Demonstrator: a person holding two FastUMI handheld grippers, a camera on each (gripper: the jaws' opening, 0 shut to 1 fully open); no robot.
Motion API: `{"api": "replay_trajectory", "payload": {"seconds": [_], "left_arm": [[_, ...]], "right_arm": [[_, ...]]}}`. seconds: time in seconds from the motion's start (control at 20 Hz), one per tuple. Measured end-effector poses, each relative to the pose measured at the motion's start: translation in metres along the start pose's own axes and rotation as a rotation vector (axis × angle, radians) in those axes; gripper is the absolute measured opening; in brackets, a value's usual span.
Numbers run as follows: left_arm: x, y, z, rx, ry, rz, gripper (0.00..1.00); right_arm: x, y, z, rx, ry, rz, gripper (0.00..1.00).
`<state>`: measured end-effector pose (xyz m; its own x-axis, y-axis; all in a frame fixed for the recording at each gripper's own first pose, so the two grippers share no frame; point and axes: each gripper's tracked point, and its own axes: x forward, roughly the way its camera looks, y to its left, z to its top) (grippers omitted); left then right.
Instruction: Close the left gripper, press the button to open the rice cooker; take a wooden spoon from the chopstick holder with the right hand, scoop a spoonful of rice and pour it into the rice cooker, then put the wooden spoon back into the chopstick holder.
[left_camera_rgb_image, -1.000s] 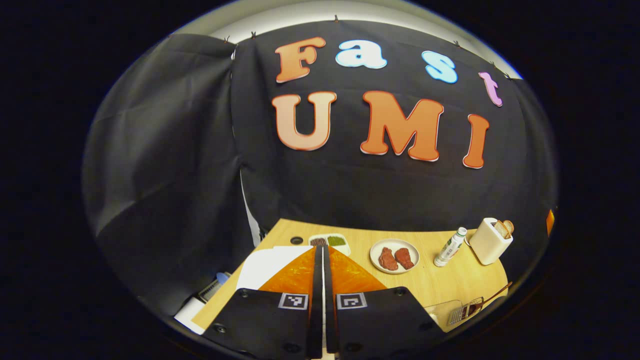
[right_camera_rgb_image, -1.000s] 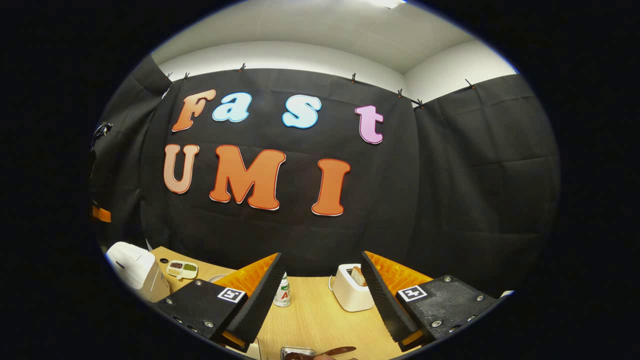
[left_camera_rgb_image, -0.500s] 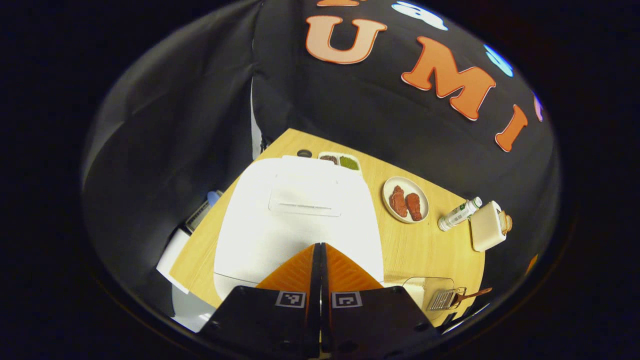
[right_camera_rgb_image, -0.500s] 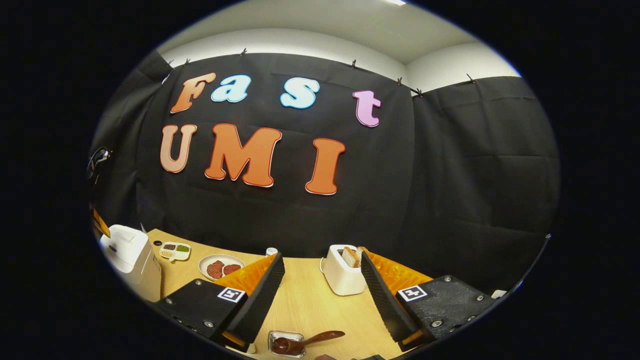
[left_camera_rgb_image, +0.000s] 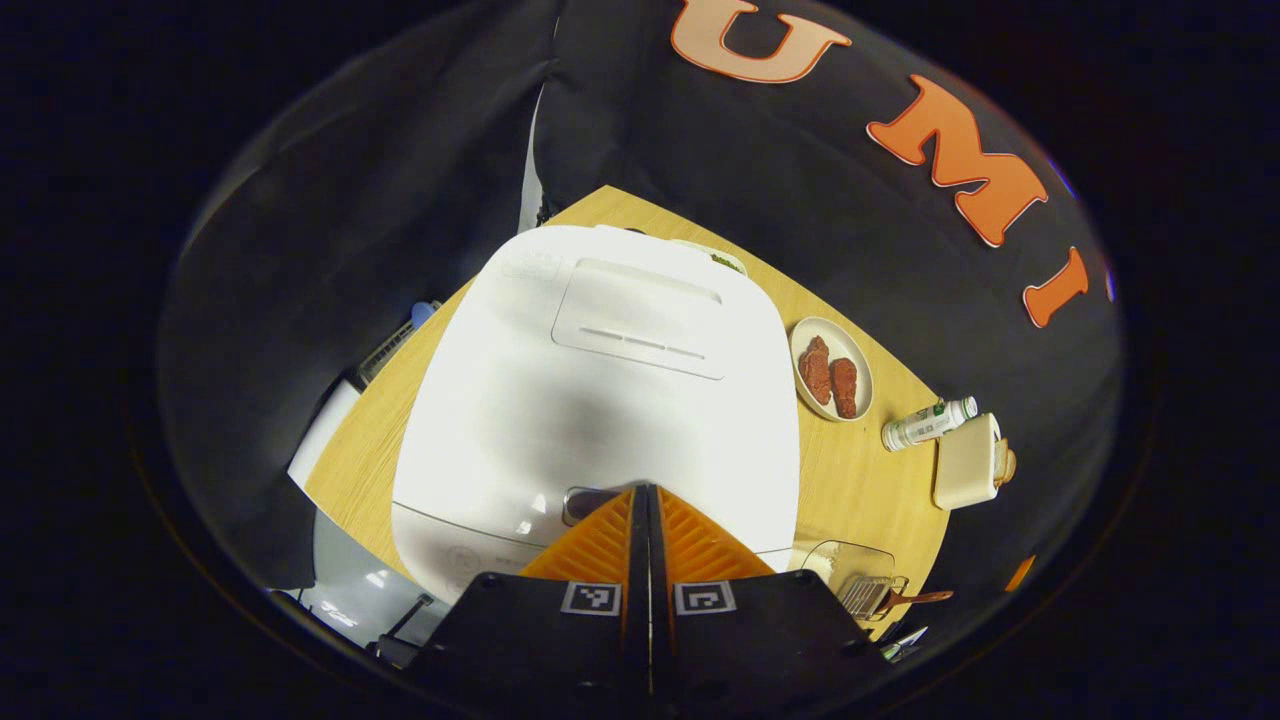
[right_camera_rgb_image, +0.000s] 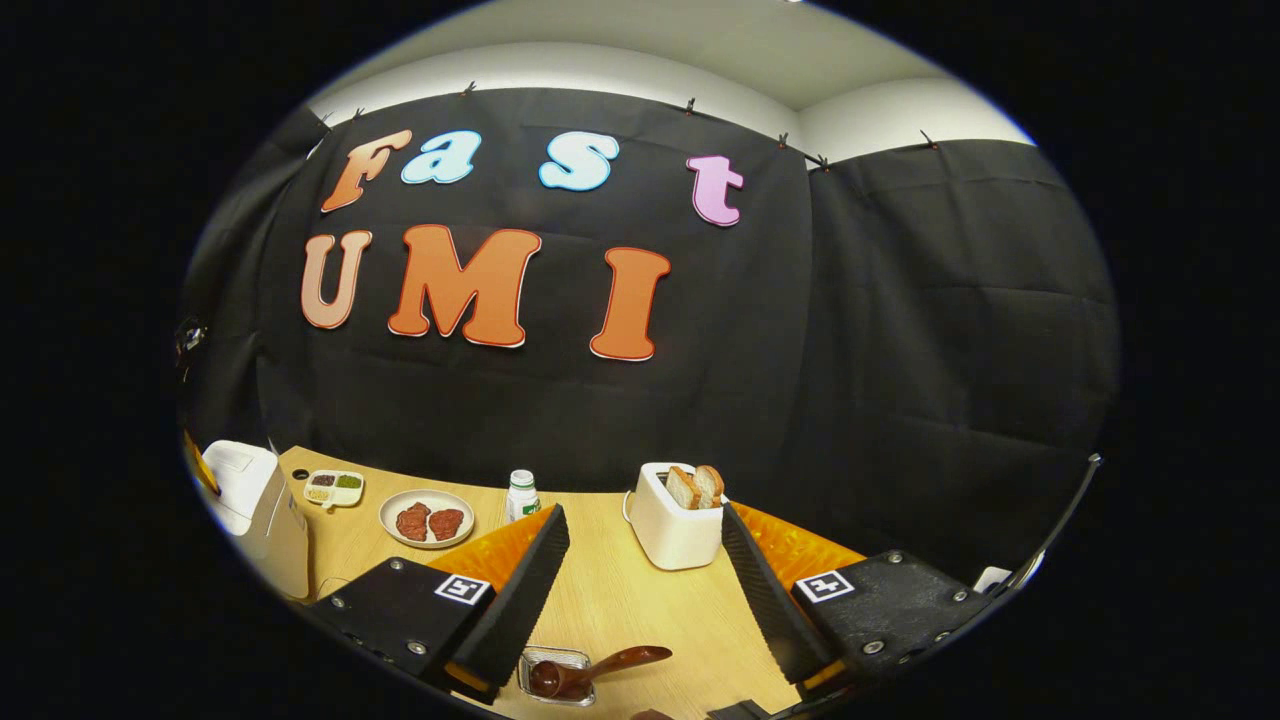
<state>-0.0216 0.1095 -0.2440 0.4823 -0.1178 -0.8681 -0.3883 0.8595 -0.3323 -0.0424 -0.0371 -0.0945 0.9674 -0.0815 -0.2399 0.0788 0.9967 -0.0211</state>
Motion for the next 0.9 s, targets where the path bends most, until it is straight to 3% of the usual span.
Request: {"api": "replay_trajectory", "payload": {"seconds": [0.4, 0.45, 0.5, 0.7, 0.9], "left_arm": [[-0.058, -0.027, 0.059, 0.168, -0.312, 0.049, 0.06], [-0.068, -0.03, 0.07, 0.182, -0.364, 0.056, 0.01], [-0.076, -0.034, 0.083, 0.205, -0.429, 0.065, 0.06], [-0.116, -0.048, 0.127, 0.299, -0.665, 0.131, 0.06], [-0.138, -0.062, 0.14, 0.309, -0.75, 0.128, 0.06]], "right_arm": [[0.004, -0.005, -0.02, -0.013, 0.048, 0.002, 0.96], [0.004, -0.006, -0.026, -0.018, 0.056, 0.001, 0.95], [0.005, -0.006, -0.03, -0.025, 0.064, -0.001, 0.95], [0.008, -0.005, -0.046, -0.028, 0.104, 0.013, 0.96], [0.011, -0.007, -0.059, -0.02, 0.141, 0.023, 0.96]]}}
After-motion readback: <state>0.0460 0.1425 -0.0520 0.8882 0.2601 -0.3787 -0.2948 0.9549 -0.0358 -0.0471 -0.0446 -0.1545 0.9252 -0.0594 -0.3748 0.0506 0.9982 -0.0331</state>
